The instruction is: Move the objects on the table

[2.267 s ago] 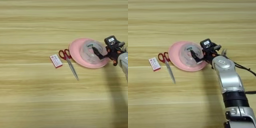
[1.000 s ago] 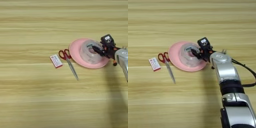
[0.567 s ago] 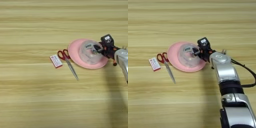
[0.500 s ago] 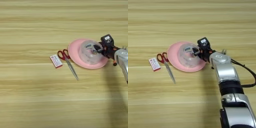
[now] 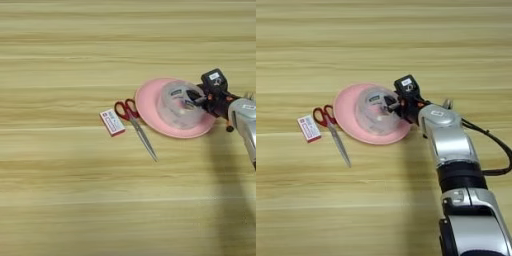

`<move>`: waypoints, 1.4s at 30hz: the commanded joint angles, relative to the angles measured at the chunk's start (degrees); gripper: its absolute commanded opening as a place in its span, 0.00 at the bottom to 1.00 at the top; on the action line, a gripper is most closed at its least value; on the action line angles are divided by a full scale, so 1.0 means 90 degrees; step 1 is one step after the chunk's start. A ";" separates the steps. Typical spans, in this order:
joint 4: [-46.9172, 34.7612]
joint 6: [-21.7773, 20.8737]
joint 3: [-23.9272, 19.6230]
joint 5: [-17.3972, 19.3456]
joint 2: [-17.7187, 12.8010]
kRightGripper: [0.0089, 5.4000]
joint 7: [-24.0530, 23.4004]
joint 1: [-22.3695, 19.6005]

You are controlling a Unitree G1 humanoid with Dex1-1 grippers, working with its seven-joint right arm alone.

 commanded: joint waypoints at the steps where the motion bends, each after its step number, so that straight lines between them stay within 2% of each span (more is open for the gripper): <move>1: -0.0513 0.0076 -0.0228 0.0202 -0.0120 0.28 -0.0073 -0.0289; 11: -0.1079 0.0352 -0.0481 0.0356 -0.0199 0.28 -0.0113 -0.0333; 20: -0.1037 0.0376 -0.0790 0.0405 -0.0372 0.28 -0.0175 -0.0521; 33: -0.0858 0.0239 -0.1707 0.0534 -0.1092 0.28 -0.0337 -0.0388; 42: -0.0403 0.0101 -0.2260 0.0623 -0.1597 0.28 -0.0372 -0.0440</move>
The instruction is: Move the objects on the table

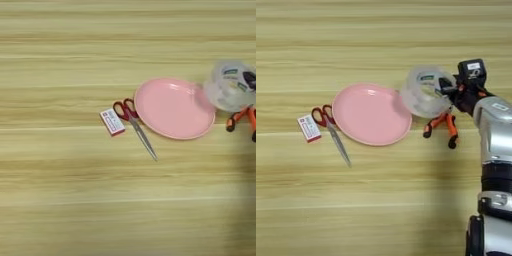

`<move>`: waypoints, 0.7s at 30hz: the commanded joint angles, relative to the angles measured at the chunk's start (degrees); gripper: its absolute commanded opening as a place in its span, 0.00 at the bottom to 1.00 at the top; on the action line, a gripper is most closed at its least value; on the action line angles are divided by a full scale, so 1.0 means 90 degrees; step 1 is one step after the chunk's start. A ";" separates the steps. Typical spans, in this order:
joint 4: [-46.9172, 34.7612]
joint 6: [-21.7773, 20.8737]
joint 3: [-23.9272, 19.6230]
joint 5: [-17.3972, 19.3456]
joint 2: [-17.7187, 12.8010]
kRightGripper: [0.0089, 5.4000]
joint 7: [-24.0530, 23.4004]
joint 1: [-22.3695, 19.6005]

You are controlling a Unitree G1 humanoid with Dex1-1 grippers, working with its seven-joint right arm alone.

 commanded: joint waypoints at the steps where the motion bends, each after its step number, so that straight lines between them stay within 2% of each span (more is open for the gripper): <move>1: 0.0028 -0.0410 -0.0338 0.0127 -0.0701 0.28 -0.0082 -0.0549; 8: 0.0446 -0.0566 -0.0337 0.0108 -0.0876 0.28 -0.0040 -0.0531; 14: 0.0719 -0.0728 -0.0199 0.0038 -0.0826 0.28 -0.0035 -0.0407; 21: 0.1376 -0.1011 0.0088 -0.0038 -0.0660 0.28 -0.0092 -0.0496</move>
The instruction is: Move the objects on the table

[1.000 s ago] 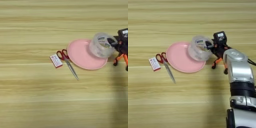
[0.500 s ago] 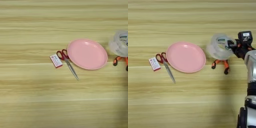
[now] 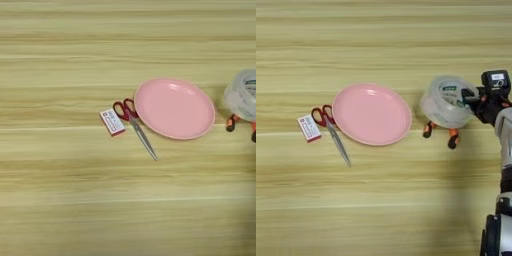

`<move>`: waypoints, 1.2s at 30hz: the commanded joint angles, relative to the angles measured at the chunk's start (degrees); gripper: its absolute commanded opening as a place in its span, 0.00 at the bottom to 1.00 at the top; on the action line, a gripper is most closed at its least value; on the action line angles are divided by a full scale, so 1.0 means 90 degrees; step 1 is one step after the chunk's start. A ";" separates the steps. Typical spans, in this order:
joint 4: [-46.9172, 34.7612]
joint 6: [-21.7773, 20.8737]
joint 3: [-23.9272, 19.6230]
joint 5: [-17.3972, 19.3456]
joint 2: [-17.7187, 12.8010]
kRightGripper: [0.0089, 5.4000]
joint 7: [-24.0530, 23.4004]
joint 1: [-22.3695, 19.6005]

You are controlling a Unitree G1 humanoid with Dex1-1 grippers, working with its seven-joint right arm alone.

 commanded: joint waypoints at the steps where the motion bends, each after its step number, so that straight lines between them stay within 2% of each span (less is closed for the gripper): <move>1: 0.0082 -0.0503 0.0071 0.0005 -0.0216 0.28 -0.0098 -0.0524; 14: 0.0990 -0.1032 0.0202 -0.0057 -0.0231 0.28 -0.0197 -0.0692; 15: 0.1004 -0.1051 0.0202 -0.0056 -0.0240 0.33 -0.0200 -0.0703; 25: 0.0627 -0.1042 0.0144 0.0006 -0.0318 0.50 -0.0253 -0.0635; 36: -0.0754 -0.0579 -0.0113 0.0236 -0.0331 0.71 -0.0293 -0.0388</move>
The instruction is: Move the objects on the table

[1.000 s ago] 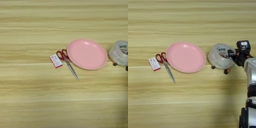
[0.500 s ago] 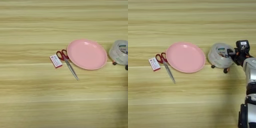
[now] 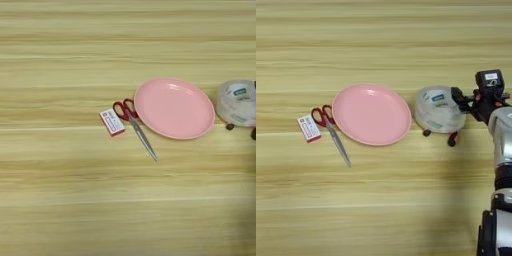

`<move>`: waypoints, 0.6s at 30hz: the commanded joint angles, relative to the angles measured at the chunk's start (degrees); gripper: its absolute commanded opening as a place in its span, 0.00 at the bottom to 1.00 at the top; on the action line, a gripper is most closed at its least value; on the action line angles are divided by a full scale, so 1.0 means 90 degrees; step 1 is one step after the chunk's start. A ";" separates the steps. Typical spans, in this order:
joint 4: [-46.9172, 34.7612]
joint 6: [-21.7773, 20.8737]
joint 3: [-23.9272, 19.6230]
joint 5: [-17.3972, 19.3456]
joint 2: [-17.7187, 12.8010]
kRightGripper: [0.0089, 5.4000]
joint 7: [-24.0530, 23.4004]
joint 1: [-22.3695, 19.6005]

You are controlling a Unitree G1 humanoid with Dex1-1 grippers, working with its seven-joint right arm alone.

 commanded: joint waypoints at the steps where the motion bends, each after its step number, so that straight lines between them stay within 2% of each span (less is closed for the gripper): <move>1: -0.0868 0.0097 -0.0220 0.0161 -0.0362 0.73 -0.0143 -0.0222; 3: -0.1053 0.0176 -0.0211 0.0175 -0.0341 0.74 -0.0140 -0.0164; 9: -0.1178 0.0252 -0.0192 0.0163 -0.0286 0.93 -0.0136 -0.0100; 12: -0.1614 0.0331 -0.0137 0.0246 -0.0170 1.00 -0.0071 -0.0060; 18: -0.3110 0.0670 0.0318 0.0378 0.0352 1.00 -0.0042 0.0124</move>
